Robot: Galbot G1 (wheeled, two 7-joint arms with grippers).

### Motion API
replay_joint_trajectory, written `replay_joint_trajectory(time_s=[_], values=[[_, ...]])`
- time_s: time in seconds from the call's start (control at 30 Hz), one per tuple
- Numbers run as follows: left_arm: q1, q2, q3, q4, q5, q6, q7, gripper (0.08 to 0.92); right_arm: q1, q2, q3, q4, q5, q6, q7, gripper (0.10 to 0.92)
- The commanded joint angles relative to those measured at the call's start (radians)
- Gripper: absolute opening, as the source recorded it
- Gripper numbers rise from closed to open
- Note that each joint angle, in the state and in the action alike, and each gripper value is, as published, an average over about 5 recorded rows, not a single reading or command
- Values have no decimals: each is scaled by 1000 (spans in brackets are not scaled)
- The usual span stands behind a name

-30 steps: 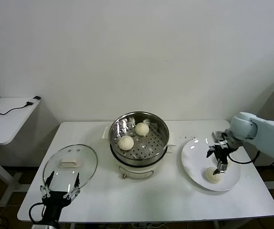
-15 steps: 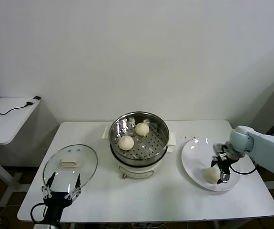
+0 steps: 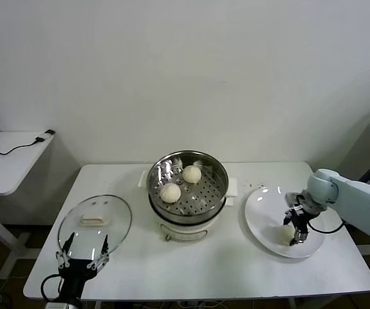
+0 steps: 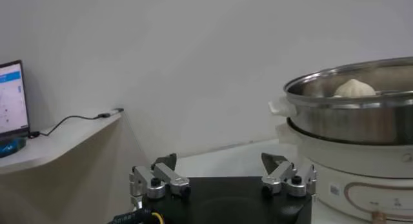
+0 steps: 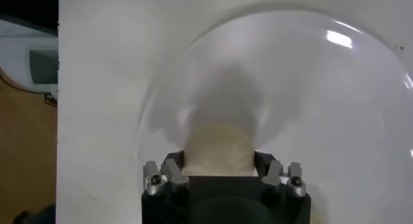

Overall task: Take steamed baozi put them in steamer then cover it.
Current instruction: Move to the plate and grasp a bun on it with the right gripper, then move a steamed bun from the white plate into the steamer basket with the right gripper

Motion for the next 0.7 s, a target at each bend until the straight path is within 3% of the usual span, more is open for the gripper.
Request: replay_joint_trajectory(time_s=[0.03, 0.37, 0.7], values=[[1, 1, 0, -2, -1, -1, 1, 823, 132, 28, -60, -15, 13, 74, -17, 691], [6, 4, 6, -7, 2, 1, 1, 823, 624, 280, -298, -20, -129, 645, -90, 698], [8, 0, 5, -3, 3, 0, -3, 823, 671, 532, -202, 13, -351, 913, -18, 704]])
